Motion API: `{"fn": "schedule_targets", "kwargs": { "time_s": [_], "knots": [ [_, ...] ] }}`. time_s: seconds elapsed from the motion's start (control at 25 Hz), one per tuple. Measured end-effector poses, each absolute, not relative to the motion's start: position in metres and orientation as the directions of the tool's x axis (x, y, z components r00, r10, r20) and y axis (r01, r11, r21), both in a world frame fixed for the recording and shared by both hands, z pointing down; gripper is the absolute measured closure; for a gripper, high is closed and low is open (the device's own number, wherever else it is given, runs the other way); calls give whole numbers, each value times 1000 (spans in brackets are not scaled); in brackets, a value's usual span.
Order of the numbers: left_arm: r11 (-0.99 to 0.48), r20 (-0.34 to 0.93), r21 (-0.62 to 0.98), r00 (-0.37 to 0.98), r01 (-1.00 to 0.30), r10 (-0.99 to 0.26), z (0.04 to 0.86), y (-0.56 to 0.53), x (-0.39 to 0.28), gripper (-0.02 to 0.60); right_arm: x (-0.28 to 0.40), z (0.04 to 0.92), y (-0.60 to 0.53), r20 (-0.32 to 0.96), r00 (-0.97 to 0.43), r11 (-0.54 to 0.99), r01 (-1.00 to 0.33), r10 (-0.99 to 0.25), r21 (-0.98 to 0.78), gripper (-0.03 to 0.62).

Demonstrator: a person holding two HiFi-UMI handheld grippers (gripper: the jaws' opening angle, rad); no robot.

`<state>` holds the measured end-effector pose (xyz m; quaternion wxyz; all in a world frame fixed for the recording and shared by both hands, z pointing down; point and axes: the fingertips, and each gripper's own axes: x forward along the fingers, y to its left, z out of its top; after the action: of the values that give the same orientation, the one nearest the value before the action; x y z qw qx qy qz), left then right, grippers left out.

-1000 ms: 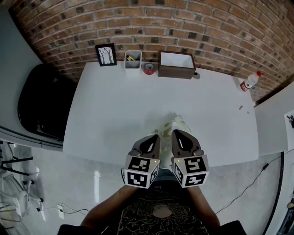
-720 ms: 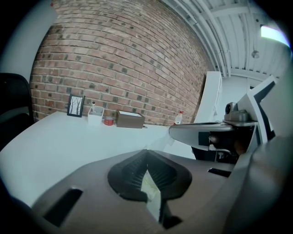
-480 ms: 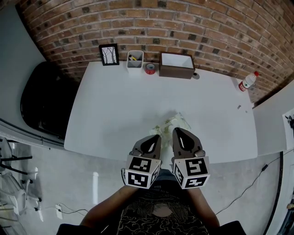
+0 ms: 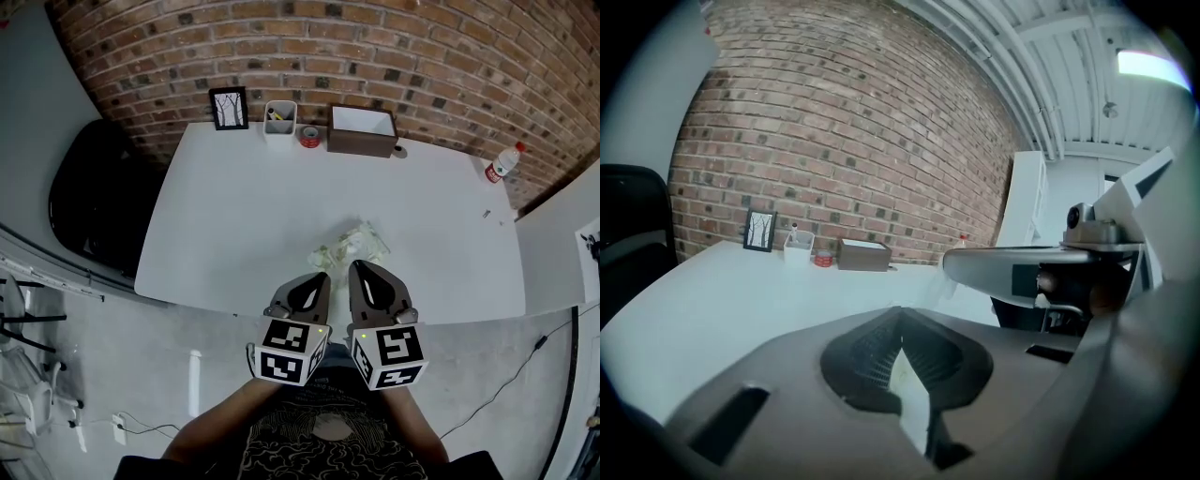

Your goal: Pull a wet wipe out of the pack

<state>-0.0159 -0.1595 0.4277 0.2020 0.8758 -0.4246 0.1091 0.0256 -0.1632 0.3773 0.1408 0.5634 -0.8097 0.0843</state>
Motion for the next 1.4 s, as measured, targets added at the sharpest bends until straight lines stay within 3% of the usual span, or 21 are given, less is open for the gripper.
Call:
{"fn": "schedule_targets", "kwargs": {
  "time_s": [1.4],
  "knots": [
    [-549, 328, 220, 591, -806, -737, 418, -58, -26, 571, 6, 410, -54, 388, -358, 391, -920, -849, 7, 576]
  ]
}}
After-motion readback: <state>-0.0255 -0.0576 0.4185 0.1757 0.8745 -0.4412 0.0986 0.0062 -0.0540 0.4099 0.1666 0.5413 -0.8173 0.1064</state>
